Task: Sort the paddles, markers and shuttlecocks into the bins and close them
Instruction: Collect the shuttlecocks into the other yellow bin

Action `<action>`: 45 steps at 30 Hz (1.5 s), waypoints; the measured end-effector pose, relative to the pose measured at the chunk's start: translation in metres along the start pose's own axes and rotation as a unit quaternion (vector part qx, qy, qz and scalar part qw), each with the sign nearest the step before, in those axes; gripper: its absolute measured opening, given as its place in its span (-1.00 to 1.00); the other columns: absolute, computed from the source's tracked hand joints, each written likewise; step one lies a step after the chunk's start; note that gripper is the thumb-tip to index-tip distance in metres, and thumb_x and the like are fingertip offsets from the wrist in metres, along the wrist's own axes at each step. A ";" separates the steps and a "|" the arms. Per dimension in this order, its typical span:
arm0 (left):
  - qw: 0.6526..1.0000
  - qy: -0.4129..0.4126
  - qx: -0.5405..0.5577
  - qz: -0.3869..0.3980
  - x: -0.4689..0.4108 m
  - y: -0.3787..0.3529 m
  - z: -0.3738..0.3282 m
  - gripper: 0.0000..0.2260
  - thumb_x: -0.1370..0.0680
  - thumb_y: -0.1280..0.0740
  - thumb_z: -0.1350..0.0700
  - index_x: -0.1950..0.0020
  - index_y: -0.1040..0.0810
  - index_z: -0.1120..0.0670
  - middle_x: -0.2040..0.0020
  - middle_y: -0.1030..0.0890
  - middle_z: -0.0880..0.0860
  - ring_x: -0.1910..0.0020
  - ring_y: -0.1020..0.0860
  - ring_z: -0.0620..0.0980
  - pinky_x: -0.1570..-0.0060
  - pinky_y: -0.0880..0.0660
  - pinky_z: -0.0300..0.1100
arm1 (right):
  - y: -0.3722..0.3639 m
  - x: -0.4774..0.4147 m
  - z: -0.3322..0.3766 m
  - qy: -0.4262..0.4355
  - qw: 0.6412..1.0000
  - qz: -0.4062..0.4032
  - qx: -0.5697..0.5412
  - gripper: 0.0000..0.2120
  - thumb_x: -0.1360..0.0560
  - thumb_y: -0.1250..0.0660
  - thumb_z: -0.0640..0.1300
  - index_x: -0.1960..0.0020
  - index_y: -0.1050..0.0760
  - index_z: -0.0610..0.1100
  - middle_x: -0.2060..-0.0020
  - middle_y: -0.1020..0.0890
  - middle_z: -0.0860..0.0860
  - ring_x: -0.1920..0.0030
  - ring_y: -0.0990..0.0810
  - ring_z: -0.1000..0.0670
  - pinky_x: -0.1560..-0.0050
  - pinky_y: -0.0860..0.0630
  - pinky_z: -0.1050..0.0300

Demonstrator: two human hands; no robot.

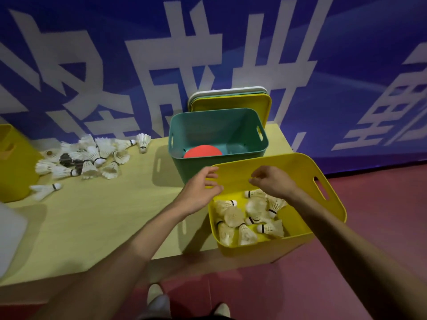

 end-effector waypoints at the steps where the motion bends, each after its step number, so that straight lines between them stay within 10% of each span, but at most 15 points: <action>1: 1.000 -0.003 0.010 -0.012 0.000 0.007 0.002 -0.57 -0.52 -0.37 0.17 -0.37 -0.38 0.03 -0.26 -0.50 0.03 -0.12 -0.56 -0.09 -0.18 -0.51 -0.11 | -0.002 -0.002 0.007 0.010 1.000 -0.004 -0.009 -0.71 -0.53 -0.32 -0.02 -0.17 -0.56 -0.15 -0.09 -0.63 -0.09 -0.07 -0.60 -0.07 -0.08 -0.54 0.04; 11: 0.989 0.037 0.076 -0.124 0.006 0.102 0.049 -0.73 -0.53 -0.33 0.22 -0.21 -0.51 0.01 -0.14 -0.58 -0.04 -0.02 -0.57 -0.15 -0.02 -0.46 -0.31 | -0.060 -0.034 0.113 0.108 0.990 0.045 -0.075 -0.93 -0.51 -0.33 -0.21 0.04 -0.53 -0.07 0.30 -0.60 0.00 0.24 -0.68 -0.08 0.17 -0.62 -0.01; 25: 0.949 0.158 0.138 -0.236 0.016 0.317 0.223 -0.77 -0.53 -0.30 0.23 -0.12 -0.53 -0.03 -0.08 -0.59 0.00 -0.10 -0.55 -0.05 -0.06 -0.44 -0.25 | -0.243 -0.135 0.318 0.105 0.979 0.174 -0.012 -0.76 -0.51 -0.32 -0.08 -0.16 -0.54 -0.10 0.05 -0.64 0.00 0.09 -0.58 0.00 0.09 -0.47 0.16; 35: 0.927 0.247 -0.058 -0.277 -0.014 0.410 0.331 -0.69 -0.52 -0.31 0.17 -0.27 -0.50 0.08 -0.27 -0.47 0.11 -0.28 -0.43 0.08 -0.27 -0.34 -0.09 | -0.345 -0.207 0.370 0.085 0.974 0.177 0.111 -0.58 -0.53 -0.28 -0.07 -0.34 -0.41 -0.20 -0.26 -0.52 -0.19 -0.25 -0.47 -0.16 -0.15 -0.36 0.13; 45: 0.862 0.316 -0.345 -0.197 -0.046 0.424 0.386 -0.48 -0.50 -0.29 0.00 -0.43 -0.30 0.08 -0.47 -0.25 0.18 -0.52 -0.04 0.18 -0.49 0.16 0.10 | -0.397 -0.243 0.352 0.054 0.970 0.152 0.179 -0.49 -0.54 -0.25 0.07 -0.45 -0.26 0.02 -0.45 -0.21 -0.20 -0.43 -0.18 -0.25 -0.39 -0.22 -0.14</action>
Point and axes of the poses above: each hand's wrist, its own x-axis away from the middle knuckle, its own y-axis out of the back of the hand, z = x × y, the point moved 1 cm from there along -x, towards the middle knuckle
